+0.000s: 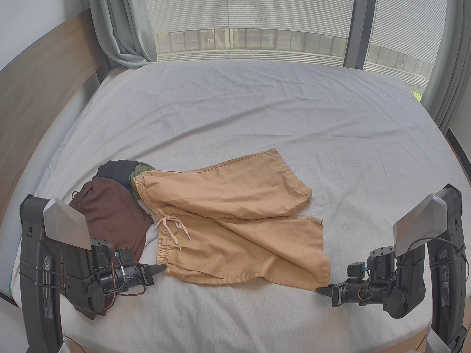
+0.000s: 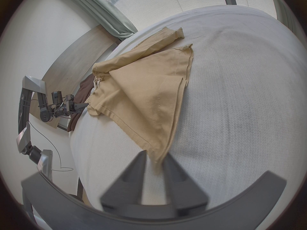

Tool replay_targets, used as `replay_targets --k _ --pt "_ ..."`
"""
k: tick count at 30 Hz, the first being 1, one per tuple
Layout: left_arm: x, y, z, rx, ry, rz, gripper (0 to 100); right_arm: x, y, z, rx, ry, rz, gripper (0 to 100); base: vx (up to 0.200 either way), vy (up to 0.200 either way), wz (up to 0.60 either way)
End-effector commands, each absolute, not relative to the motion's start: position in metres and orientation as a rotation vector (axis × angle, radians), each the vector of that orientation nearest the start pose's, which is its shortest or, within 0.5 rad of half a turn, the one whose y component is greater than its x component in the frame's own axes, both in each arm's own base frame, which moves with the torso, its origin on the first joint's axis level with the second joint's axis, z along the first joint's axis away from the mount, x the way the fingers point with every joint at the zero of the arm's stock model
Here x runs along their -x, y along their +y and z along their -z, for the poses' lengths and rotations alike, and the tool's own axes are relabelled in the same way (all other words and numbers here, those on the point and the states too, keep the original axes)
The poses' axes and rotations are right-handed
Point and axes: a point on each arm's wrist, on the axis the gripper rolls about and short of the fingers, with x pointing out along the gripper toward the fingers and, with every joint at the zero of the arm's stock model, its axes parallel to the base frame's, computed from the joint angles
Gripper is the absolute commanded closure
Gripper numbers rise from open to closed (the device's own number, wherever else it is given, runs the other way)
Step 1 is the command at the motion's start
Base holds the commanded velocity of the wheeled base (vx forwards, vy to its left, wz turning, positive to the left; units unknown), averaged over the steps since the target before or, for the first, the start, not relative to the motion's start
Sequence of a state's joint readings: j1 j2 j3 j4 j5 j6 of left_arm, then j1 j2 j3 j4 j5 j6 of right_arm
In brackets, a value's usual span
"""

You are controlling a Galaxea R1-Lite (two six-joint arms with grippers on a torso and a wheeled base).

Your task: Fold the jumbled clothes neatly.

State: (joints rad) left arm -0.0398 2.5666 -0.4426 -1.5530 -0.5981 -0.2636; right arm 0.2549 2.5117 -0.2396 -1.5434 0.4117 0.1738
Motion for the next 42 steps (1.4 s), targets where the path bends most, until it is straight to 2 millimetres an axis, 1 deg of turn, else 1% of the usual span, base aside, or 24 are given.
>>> replay_targets --k 1,7,9,10,12,13,14,15,16,17,19,20,21,23,24,25,27,32,37,42 --pt "-0.306 -0.025 0.078 0.408 0.639 0.545 100 -0.251 0.075 0.072 -0.218 0.793 -0.572 100 0.000 0.000 0.00" --pt "-0.306 -0.025 0.078 0.416 0.641 0.546 100 -0.249 0.076 0.071 -0.216 0.796 -0.580 100 0.000 0.000 0.00" --pt "-0.303 -0.025 0.073 0.418 0.642 0.548 100 -0.246 0.076 0.066 -0.213 0.794 -0.581 100 0.000 0.000 0.00" --pt "-0.299 -0.024 0.066 0.420 0.638 0.550 100 -0.244 0.075 0.061 -0.213 0.788 -0.584 100 0.000 0.000 0.00" --pt "-0.290 -0.025 0.055 0.429 0.644 0.566 100 -0.240 0.074 0.053 -0.212 0.778 -0.584 100 0.000 0.000 0.00" --pt "-0.280 -0.025 0.047 0.436 0.656 0.586 100 -0.237 0.072 0.049 -0.213 0.776 -0.582 100 0.000 0.000 0.00" --pt "-0.277 -0.025 0.046 0.439 0.660 0.589 100 -0.237 0.072 0.048 -0.214 0.776 -0.582 100 0.000 0.000 0.00" --pt "-0.263 -0.024 0.037 0.451 0.682 0.608 100 -0.234 0.070 0.047 -0.216 0.782 -0.576 100 0.000 0.000 0.00" --pt "-0.259 -0.023 0.035 0.455 0.689 0.613 100 -0.233 0.069 0.047 -0.217 0.786 -0.574 100 0.000 0.000 0.00" --pt "-0.249 -0.020 0.030 0.464 0.700 0.615 100 -0.230 0.067 0.047 -0.219 0.800 -0.566 100 0.000 0.000 0.00" --pt "-0.242 -0.015 0.026 0.470 0.706 0.615 100 -0.226 0.065 0.047 -0.222 0.817 -0.559 100 0.000 0.000 0.00" --pt "-0.242 -0.015 0.026 0.470 0.706 0.615 100 -0.226 0.065 0.047 -0.222 0.817 -0.559 100 0.000 0.000 0.00" --pt "-0.233 -0.008 0.021 0.459 0.700 0.623 100 -0.219 0.061 0.047 -0.208 0.839 -0.563 100 0.000 0.000 0.00" --pt "-0.227 -0.004 0.017 0.450 0.695 0.614 100 -0.215 0.057 0.047 -0.195 0.849 -0.582 100 0.000 0.000 0.00" --pt "-0.227 -0.004 0.017 0.450 0.695 0.614 100 -0.215 0.057 0.047 -0.195 0.849 -0.582 100 0.000 0.000 0.00" --pt "-0.219 -0.003 0.013 0.450 0.702 0.607 100 -0.210 0.054 0.047 -0.189 0.863 -0.598 100 0.000 0.000 0.00" --pt "-0.212 -0.003 0.012 0.450 0.717 0.605 100 -0.208 0.053 0.047 -0.189 0.869 -0.600 100 0.000 0.000 0.00" --pt "-0.211 0.002 0.012 0.442 0.712 0.590 100 -0.204 0.052 0.047 -0.190 0.886 -0.602 100 0.000 0.000 0.00" --pt "-0.211 0.003 0.016 0.450 0.728 0.583 100 -0.203 0.052 0.047 -0.194 0.891 -0.612 100 0.000 0.000 0.00" --pt "-0.210 0.004 0.014 0.455 0.722 0.593 100 -0.202 0.052 0.047 -0.183 0.890 -0.617 100 0.000 0.000 0.00"
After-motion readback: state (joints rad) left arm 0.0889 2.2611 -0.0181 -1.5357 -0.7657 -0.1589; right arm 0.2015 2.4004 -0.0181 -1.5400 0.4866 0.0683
